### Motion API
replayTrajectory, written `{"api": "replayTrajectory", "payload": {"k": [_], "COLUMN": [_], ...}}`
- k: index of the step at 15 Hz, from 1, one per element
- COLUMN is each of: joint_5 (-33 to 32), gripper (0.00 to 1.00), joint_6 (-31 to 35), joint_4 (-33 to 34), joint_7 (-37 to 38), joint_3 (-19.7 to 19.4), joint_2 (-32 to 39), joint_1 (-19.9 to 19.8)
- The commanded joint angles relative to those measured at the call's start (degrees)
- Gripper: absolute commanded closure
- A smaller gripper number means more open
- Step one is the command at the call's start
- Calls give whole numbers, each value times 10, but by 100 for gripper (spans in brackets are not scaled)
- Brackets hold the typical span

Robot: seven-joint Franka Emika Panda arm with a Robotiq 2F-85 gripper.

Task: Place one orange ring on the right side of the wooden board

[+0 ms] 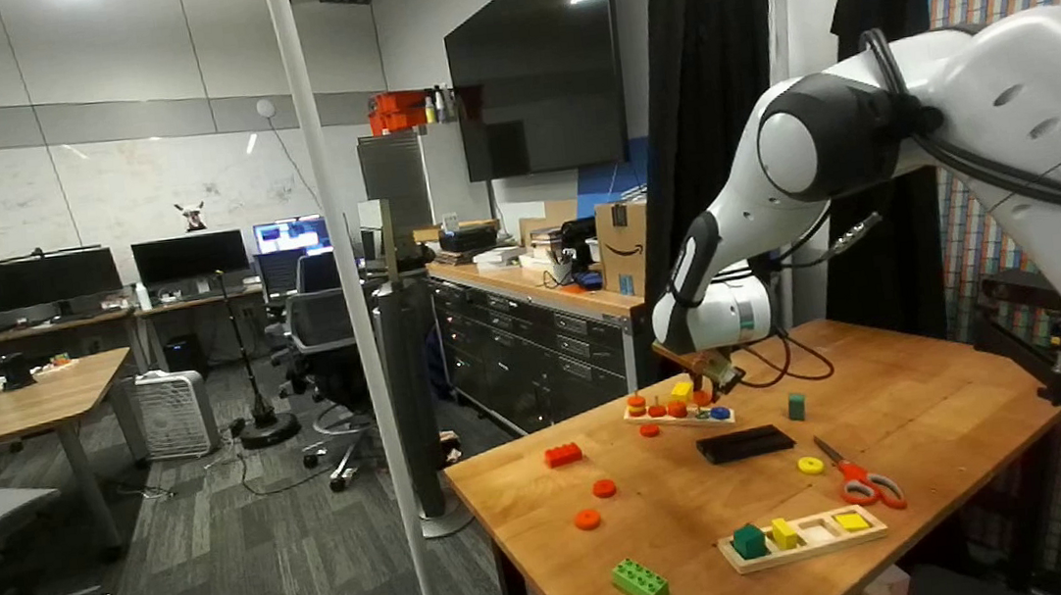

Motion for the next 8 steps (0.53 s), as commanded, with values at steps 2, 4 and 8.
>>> {"api": "replayTrajectory", "payload": {"k": [2,4,8], "joint_5": [16,16,19], "gripper": [82,82,82], "joint_6": [-25,-31,-40], "joint_4": [53,63,76], "joint_7": [-8,-8,-11], "joint_3": [12,14,22], "joint_2": [31,38,44], "joint_1": [-16,-19,-26]}}
